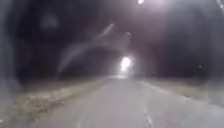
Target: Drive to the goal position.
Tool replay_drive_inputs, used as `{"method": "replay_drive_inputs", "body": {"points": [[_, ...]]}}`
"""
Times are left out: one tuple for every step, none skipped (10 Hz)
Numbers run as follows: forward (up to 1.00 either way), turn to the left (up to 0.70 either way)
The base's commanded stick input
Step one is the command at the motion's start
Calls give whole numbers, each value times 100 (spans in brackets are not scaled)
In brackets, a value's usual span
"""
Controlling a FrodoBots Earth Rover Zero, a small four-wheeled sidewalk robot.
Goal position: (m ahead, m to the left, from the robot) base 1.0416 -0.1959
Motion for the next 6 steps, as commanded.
{"method": "replay_drive_inputs", "body": {"points": [[100,0],[100,0],[100,0],[100,0],[100,0],[100,0]]}}
